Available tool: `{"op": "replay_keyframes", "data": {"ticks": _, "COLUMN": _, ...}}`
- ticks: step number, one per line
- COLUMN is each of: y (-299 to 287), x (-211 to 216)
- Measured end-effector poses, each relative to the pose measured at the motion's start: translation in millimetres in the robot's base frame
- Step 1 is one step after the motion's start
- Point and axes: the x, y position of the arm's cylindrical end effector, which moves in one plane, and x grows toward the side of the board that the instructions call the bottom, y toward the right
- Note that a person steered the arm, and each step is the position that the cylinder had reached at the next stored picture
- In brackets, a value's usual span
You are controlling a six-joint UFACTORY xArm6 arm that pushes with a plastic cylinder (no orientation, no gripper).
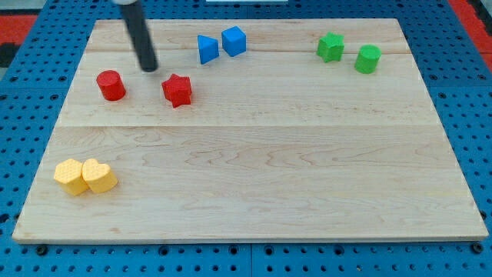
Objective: Push the red blocks to the center left of the board
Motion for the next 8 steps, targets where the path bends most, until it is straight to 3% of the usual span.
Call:
{"op": "replay_keyframes", "data": {"ticks": 1, "y": 60, "x": 11}}
{"op": "replay_keyframes", "data": {"ticks": 2, "y": 35, "x": 62}}
{"op": "replay_keyframes", "data": {"ticks": 3, "y": 24, "x": 72}}
{"op": "replay_keyframes", "data": {"ticks": 4, "y": 46, "x": 107}}
{"op": "replay_keyframes", "data": {"ticks": 6, "y": -48, "x": 67}}
{"op": "replay_keyframes", "data": {"ticks": 7, "y": -81, "x": 70}}
{"op": "replay_keyframes", "data": {"ticks": 8, "y": -71, "x": 72}}
